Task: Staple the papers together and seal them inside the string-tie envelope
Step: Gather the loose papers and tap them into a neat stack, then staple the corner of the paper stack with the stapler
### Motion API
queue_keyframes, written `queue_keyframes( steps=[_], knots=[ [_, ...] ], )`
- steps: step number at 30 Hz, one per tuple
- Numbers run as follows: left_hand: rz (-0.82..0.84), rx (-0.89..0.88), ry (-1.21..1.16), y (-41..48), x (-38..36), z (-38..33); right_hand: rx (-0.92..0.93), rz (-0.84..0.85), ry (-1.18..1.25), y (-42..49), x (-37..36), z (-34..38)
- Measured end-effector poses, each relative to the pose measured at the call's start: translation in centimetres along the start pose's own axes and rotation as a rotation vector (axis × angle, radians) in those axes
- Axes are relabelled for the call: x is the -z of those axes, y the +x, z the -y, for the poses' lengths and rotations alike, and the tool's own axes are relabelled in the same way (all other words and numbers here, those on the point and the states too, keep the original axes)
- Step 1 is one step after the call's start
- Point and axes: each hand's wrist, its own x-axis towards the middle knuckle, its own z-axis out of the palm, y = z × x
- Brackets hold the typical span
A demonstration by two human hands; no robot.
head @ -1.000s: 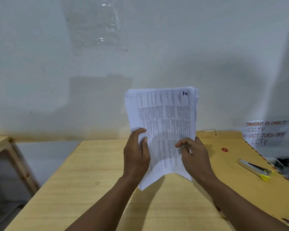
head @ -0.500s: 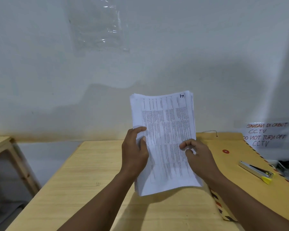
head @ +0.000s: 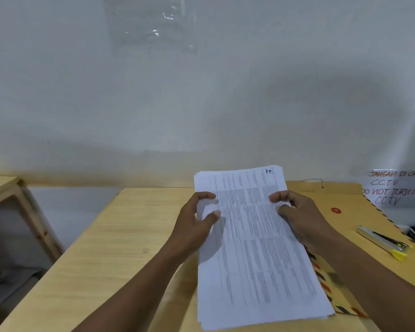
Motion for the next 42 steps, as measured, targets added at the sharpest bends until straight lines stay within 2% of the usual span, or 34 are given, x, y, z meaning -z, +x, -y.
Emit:
queue_keyframes(
  steps=[3,7,8,10,12,13,15,17,19,24,27,30,33,42],
  knots=[
    [-0.017,0.073,-0.032,1.3,1.0,1.6,-0.027,0.063,-0.011,0.1,-0.9,-0.8],
    [-0.004,0.098,0.027,2.6,1.3,3.2,-0.057,0.136,-0.14,1.0,-1.5,-1.8],
    [0.028,0.098,0.04,2.8,1.3,3.5,-0.053,0.119,-0.178,1.3,-1.7,-2.1],
    [0.114,0.097,0.05,3.0,1.2,3.9,0.036,-0.02,-0.377,2.6,-1.7,-2.6],
    [0.187,0.075,0.054,3.1,1.0,4.1,0.206,-0.176,-0.621,3.8,-1.8,-2.3],
    [0.214,0.066,0.058,3.1,0.9,4.0,0.309,-0.202,-0.707,4.4,-1.9,-1.8],
    [0.246,0.053,0.058,3.3,0.6,3.7,0.444,-0.085,-0.801,5.5,-2.6,-0.4],
    [0.251,0.028,0.04,3.5,0.4,3.5,0.434,0.135,-0.818,6.1,-3.8,1.1],
    [0.241,0.003,0.012,3.5,0.1,3.1,0.415,0.274,-0.799,6.5,-5.1,1.7],
    [0.201,-0.029,0.045,3.2,-0.4,2.7,0.473,0.278,-0.703,7.0,-6.9,1.6],
    [0.106,0.034,0.019,3.2,-0.8,3.1,0.48,0.315,-0.717,7.1,-7.2,1.6],
    [-0.166,0.175,-0.104,3.4,-1.3,2.9,0.485,0.292,-0.704,7.4,-7.1,1.5],
    [-0.352,0.123,-0.078,3.7,-1.2,3.0,0.482,0.29,-0.703,7.5,-6.9,1.3],
    [-0.422,0.125,-0.126,3.3,-1.8,2.2,0.496,0.312,-0.712,7.6,-7.0,1.4]
  ],
)
